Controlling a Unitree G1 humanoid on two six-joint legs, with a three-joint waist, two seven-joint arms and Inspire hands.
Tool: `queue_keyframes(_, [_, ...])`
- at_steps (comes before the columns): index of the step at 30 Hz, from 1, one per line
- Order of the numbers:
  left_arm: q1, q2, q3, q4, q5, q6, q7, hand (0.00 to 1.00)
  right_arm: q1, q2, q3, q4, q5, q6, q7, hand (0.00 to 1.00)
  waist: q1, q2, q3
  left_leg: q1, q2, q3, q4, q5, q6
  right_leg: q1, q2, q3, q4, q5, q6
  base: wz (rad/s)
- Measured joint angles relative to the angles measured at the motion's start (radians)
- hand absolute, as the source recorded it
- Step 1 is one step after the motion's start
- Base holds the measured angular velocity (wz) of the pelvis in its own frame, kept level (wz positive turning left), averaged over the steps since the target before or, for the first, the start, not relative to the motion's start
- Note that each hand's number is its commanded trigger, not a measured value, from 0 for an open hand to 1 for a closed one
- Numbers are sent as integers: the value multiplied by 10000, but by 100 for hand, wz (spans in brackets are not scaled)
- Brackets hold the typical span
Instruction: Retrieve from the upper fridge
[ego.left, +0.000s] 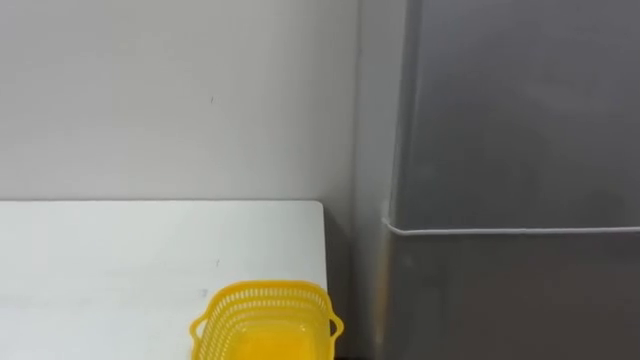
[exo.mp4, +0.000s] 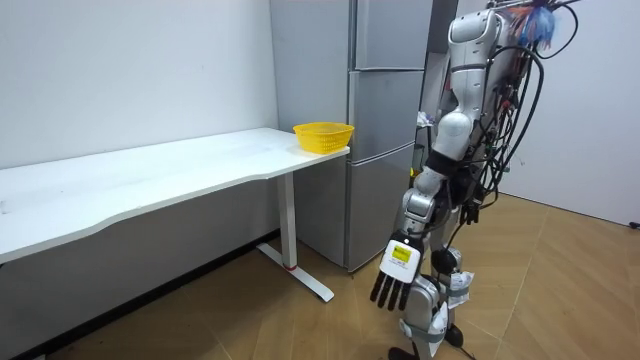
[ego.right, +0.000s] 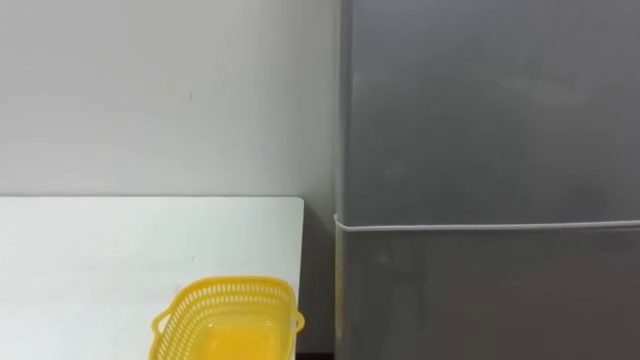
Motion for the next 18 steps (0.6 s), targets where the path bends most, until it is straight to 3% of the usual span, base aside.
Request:
queue_keyframes(1, [2,0,212,-221,-201,-34,216,0,0,-12,-105,5,-5,-31,-19,0,68,9,0,17,5,17,-18,0,0,-13,8,32,11,1,-2,-7])
queue_keyframes(4, [-35,-3,1191,-1369,-1233,-869,1640,0,-104,-106,-590,2,30,-346,-219,0,217,69,-21,60,3,-12,-39,0,0,-18,2,68,119,-12,-12,-4])
queue_keyframes(6, [-58,-4,1388,-2310,-1326,-1068,2416,0,-135,-106,-632,-43,64,-514,-360,0,195,72,-31,44,-1,-40,-30,0,0,-17,-3,40,123,-12,-12,3])
queue_keyframes(9, [-158,7,1376,-3988,-1997,-1706,3754,0,-272,-113,-648,-115,74,-686,-494,0,157,65,-30,-20,-21,-156,-32,1,1,-37,-10,-6,115,-11,-11,5])
queue_keyframes(10, [-245,11,1379,-4507,-2080,-2006,4281,0,-270,-117,-646,-186,197,-839,-546,0,158,135,-70,-11,-23,-192,-20,1,2,-32,-1,-3,121,-10,-12,0])
queue_keyframes(18, [-486,32,1729,-7991,-2117,-3362,7132,0,-245,-226,-628,-229,686,-1250,-681,0,491,197,-107,42,-54,-304,-72,3,3,-123,9,106,128,-4,-15,-8])
